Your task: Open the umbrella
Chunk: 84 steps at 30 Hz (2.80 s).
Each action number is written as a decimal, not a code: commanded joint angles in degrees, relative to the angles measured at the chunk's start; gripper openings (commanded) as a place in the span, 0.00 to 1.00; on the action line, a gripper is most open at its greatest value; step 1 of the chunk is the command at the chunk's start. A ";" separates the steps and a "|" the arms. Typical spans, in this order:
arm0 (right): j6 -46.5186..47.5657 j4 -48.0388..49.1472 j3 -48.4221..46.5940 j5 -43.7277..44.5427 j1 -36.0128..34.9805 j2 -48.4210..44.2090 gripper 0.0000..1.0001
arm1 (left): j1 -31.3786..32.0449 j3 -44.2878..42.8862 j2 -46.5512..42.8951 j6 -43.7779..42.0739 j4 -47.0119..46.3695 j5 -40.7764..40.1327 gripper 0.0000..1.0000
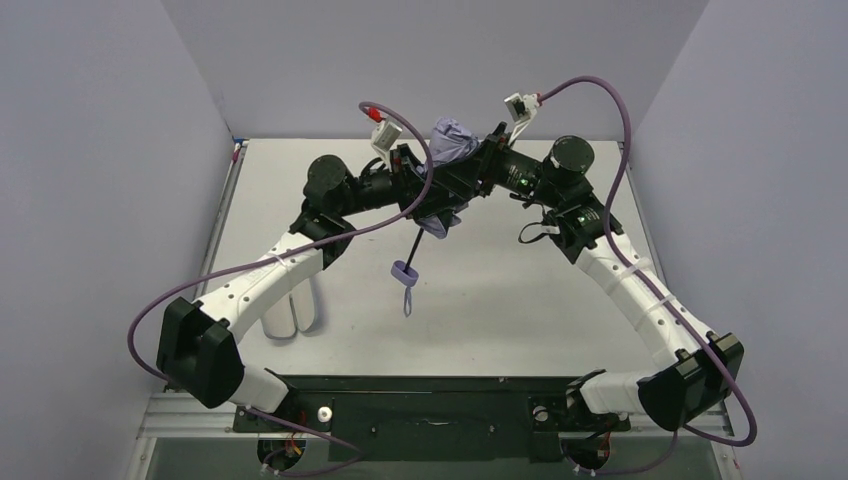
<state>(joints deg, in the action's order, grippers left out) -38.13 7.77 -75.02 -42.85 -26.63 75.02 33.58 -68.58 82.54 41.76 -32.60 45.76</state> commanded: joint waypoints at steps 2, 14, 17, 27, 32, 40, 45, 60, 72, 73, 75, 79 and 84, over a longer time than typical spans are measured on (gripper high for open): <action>0.80 3.82 -2.15 2.11 -0.26 0.08 0.60 | 0.40 -4.18 -0.34 0.28 -5.20 1.02 0.00; 0.58 4.00 -2.51 3.19 3.34 -1.29 0.00 | -5.15 -1.19 -5.25 -10.50 9.44 -0.48 0.71; 0.53 3.26 -2.83 2.78 5.03 -1.90 0.00 | -7.17 0.04 -9.13 -20.27 21.31 -2.78 0.75; 6.34 -12.58 -7.68 10.61 4.87 -1.26 0.00 | -3.57 -4.05 -9.74 -43.09 45.24 -10.69 0.71; 3.13 -14.38 -6.59 13.83 4.44 -1.66 0.00 | 3.72 -4.12 -8.74 -48.85 48.95 -20.42 0.69; -2.56 -12.80 -2.87 15.85 4.52 -2.51 0.00 | 9.59 -12.30 -0.67 -53.29 56.66 -28.40 0.60; -4.15 -12.06 -2.76 15.96 4.72 -2.72 0.00 | 10.87 -15.27 3.73 -54.31 60.60 -32.12 0.53; -6.99 -10.85 -6.31 14.52 11.89 -1.25 0.00 | 10.81 -5.03 1.63 -56.68 65.42 -33.60 0.44; -9.42 -8.28 -9.71 13.21 16.13 -0.36 0.00 | 10.71 5.14 -0.60 -59.17 66.91 -33.81 0.43; -9.38 -8.29 -10.23 13.03 16.76 -0.25 0.00 | 10.75 5.57 -0.70 -59.18 67.03 -33.74 0.42; -9.26 -8.30 -10.89 12.89 17.60 -0.03 0.00 | 10.72 6.76 -1.13 -59.09 67.27 -33.57 0.42; -9.07 -8.25 -11.84 12.79 19.08 0.31 0.00 | 10.72 9.16 -2.52 -59.65 67.63 -33.34 0.37; -9.33 -8.29 -11.94 12.97 20.22 0.06 0.00 | 10.76 11.20 -3.50 -60.93 68.59 -33.26 0.28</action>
<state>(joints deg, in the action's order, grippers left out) -46.00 -9.82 -83.07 -31.99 -7.90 76.36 44.42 -58.83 81.60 -16.99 31.51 12.16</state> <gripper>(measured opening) 0.342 0.310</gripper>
